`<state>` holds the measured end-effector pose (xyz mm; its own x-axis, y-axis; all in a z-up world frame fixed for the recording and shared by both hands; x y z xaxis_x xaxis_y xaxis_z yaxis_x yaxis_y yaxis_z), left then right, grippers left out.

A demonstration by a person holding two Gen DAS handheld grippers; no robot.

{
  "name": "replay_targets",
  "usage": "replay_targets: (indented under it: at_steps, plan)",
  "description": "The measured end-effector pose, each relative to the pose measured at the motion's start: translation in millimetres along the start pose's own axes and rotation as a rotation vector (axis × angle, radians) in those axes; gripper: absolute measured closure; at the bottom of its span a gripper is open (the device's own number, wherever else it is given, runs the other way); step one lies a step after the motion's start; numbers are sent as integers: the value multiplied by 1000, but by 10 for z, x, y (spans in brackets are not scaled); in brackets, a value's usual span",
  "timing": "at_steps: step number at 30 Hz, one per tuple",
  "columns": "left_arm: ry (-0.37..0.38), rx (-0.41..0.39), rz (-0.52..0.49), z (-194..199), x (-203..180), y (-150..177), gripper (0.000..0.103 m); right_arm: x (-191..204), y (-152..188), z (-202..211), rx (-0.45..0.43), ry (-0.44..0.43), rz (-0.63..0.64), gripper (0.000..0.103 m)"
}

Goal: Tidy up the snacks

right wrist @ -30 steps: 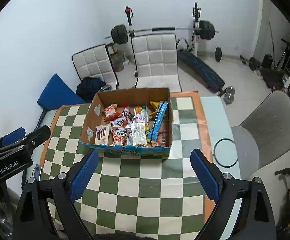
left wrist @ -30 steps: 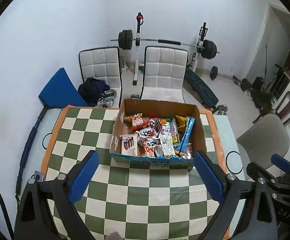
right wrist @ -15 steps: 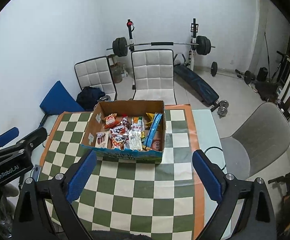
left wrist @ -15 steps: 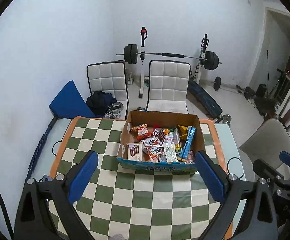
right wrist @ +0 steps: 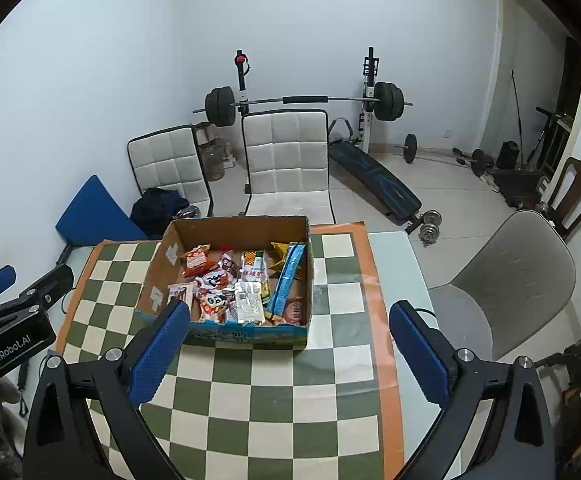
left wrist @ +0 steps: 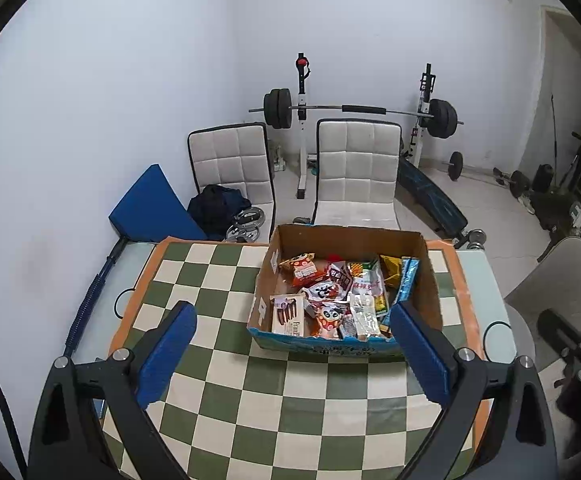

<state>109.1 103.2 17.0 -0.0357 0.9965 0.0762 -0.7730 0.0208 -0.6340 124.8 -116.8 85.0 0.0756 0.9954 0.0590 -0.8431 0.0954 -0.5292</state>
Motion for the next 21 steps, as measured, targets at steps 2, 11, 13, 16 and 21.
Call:
replay_targets:
  at_steps: [2,11,13,16,21]
  plan:
    - [3,8,5,-47,-3,14,4,-10,-15,-34,-4,11,2,1]
    - [-1,22,-3,-201,-28,21,4,-4,-25,-258,18,20,-4,1]
    - [-1,25,-4,-221,-30,25,4,4,-20,-300,25,19,-4,1]
    - [0,29,-4,-235,-30,26,4,14,-20,-328,29,20,-5,1]
    - [13,45,-1,-289,-25,55,4,15,-4,-387,40,18,-7,1]
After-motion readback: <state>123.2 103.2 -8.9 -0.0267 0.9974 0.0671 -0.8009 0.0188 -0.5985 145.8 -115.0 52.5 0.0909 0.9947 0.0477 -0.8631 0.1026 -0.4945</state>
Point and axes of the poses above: each gripper's, at about its wrist camera, not at the fingertips, and z roughly against the way its jaws point, x to its left, y to its underside, the point moved 5 cm from there along -z, roughly the way its jaws point, and after that the axes turned 1 degree about -y, right-handed, at the moved point
